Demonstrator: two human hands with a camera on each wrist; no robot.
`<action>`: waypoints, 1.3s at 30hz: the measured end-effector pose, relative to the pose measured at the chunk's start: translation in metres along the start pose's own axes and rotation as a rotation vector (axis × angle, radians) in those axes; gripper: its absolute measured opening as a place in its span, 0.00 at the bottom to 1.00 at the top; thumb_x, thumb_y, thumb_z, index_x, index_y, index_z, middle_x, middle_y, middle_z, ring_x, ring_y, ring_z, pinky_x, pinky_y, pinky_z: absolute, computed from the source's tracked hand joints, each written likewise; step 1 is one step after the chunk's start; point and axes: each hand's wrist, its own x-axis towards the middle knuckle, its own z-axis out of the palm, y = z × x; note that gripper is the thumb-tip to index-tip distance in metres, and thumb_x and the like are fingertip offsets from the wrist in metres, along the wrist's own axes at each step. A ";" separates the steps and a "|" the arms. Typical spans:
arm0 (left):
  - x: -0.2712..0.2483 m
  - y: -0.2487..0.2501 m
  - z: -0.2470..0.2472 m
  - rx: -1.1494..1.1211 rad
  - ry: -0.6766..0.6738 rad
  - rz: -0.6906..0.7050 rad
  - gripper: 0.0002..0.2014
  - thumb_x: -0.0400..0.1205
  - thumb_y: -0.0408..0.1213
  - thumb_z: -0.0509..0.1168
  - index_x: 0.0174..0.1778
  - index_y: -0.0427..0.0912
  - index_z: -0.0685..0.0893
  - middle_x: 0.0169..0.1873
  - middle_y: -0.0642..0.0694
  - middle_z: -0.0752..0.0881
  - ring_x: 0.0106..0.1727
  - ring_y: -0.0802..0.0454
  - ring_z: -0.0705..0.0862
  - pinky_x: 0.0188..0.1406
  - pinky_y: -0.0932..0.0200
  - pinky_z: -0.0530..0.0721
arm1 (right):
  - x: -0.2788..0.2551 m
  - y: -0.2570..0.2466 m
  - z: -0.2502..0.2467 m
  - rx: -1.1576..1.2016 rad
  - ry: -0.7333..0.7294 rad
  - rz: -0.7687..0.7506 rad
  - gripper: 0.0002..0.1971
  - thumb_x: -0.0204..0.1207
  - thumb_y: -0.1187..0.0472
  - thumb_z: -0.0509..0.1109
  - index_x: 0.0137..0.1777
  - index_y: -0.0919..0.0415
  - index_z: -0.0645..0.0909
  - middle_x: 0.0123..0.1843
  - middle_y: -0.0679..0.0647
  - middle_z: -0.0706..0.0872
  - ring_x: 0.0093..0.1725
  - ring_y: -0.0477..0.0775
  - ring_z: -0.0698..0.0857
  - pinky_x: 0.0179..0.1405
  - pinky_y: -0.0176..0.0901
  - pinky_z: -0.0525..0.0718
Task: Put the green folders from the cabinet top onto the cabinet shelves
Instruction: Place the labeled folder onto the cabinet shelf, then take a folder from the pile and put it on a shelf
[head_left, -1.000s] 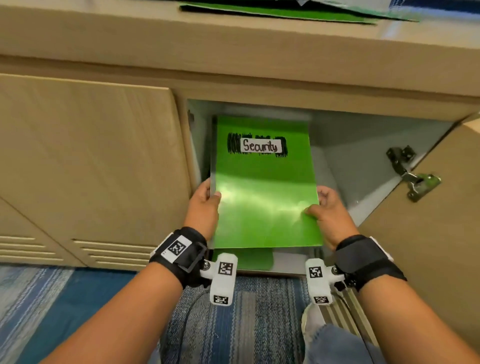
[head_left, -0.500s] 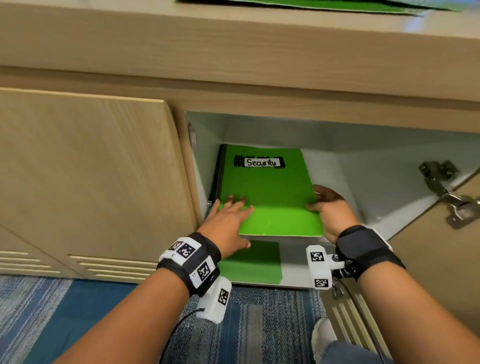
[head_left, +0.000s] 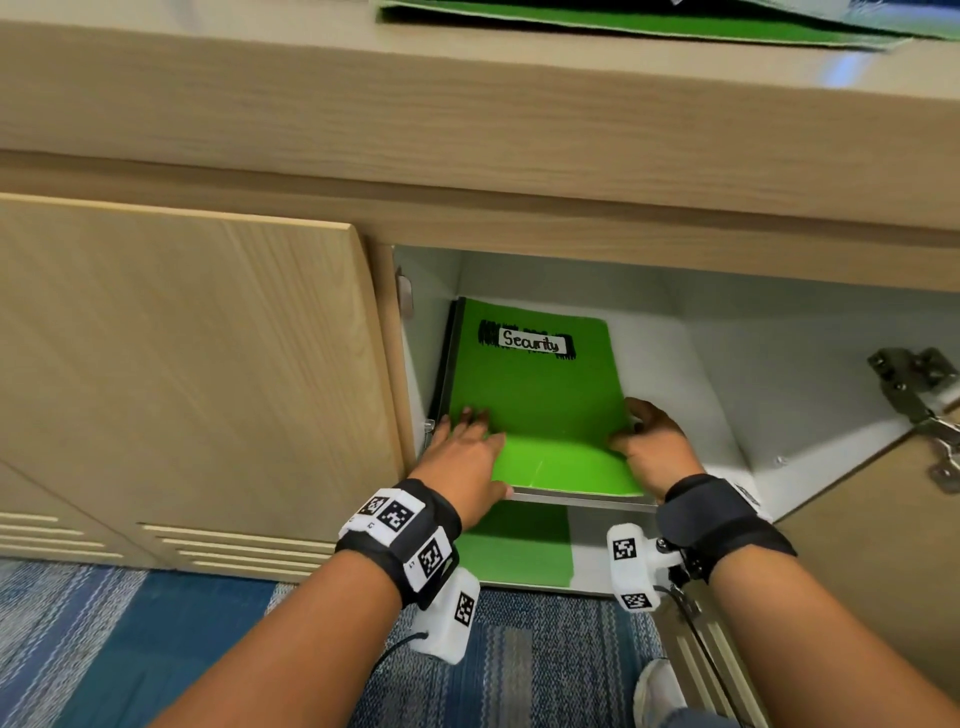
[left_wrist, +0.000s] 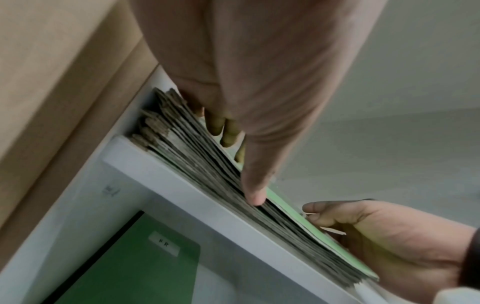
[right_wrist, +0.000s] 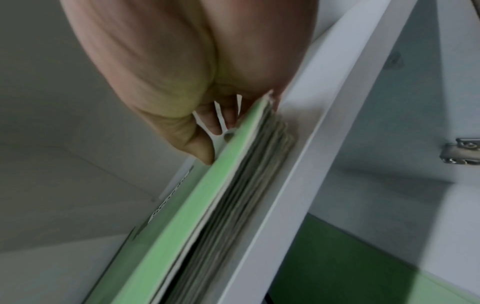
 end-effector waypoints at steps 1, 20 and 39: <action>0.001 0.001 0.001 -0.004 0.004 -0.008 0.35 0.81 0.51 0.65 0.82 0.45 0.61 0.84 0.38 0.54 0.85 0.44 0.47 0.84 0.41 0.42 | 0.001 0.002 0.002 0.004 -0.018 0.008 0.26 0.65 0.73 0.75 0.64 0.55 0.80 0.54 0.58 0.89 0.51 0.64 0.88 0.53 0.57 0.87; -0.006 0.002 -0.011 -0.091 0.053 -0.031 0.30 0.81 0.34 0.63 0.80 0.40 0.65 0.82 0.39 0.61 0.84 0.43 0.55 0.83 0.50 0.44 | -0.014 -0.018 0.001 -0.298 0.088 -0.115 0.27 0.66 0.66 0.75 0.68 0.56 0.80 0.69 0.59 0.78 0.67 0.67 0.76 0.67 0.47 0.75; -0.123 0.060 -0.242 -0.244 0.575 0.281 0.20 0.79 0.53 0.63 0.67 0.54 0.82 0.58 0.55 0.87 0.58 0.54 0.85 0.59 0.53 0.82 | -0.184 -0.252 -0.101 -0.022 0.065 -0.748 0.07 0.78 0.64 0.69 0.52 0.53 0.84 0.46 0.44 0.88 0.46 0.40 0.85 0.47 0.32 0.82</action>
